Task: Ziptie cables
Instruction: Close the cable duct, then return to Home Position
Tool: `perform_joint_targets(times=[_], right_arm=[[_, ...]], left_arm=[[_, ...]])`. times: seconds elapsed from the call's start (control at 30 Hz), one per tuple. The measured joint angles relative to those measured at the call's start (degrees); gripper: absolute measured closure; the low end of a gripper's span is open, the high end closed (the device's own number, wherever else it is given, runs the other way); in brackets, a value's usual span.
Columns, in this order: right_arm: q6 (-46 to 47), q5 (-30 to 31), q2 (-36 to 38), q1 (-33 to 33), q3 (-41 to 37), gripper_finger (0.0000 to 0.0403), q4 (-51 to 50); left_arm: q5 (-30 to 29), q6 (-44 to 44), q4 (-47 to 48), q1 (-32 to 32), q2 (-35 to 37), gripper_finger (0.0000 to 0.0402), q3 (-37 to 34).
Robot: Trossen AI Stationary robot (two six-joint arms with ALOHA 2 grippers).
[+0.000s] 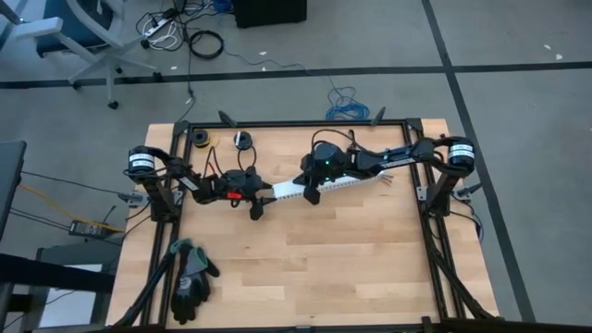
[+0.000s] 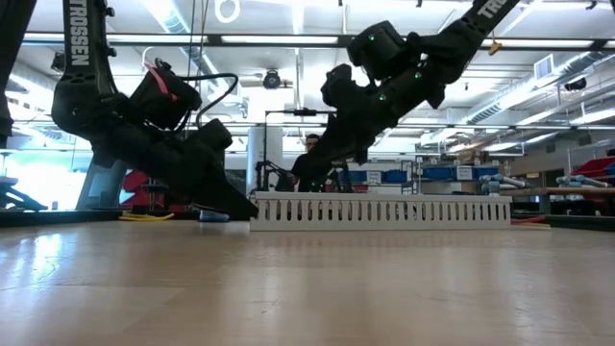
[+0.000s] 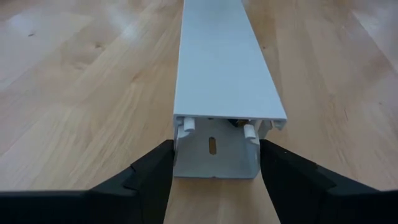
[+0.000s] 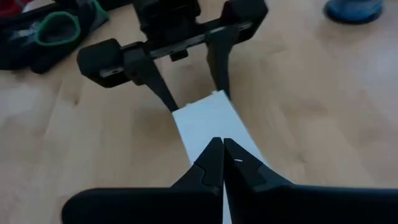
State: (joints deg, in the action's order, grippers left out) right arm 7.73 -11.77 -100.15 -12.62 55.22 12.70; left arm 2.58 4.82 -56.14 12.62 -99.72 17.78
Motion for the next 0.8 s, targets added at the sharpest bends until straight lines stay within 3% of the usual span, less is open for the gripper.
perform_joint_targets(times=[0.17,0.57,0.8], right_arm=[[-0.46,1.70,2.20,-0.07,0.02,0.0403,-3.25],[-0.46,1.90,2.37,0.20,0.04,0.0403,-7.91],[-0.45,1.91,2.68,0.37,0.07,0.0403,-11.21]], left_arm=[[0.09,-1.03,0.04,0.02,-0.02,0.0162,0.09],[2.44,3.17,-0.62,0.11,0.30,0.0105,0.09],[4.64,2.71,-0.79,0.11,8.24,0.0104,-1.11]])
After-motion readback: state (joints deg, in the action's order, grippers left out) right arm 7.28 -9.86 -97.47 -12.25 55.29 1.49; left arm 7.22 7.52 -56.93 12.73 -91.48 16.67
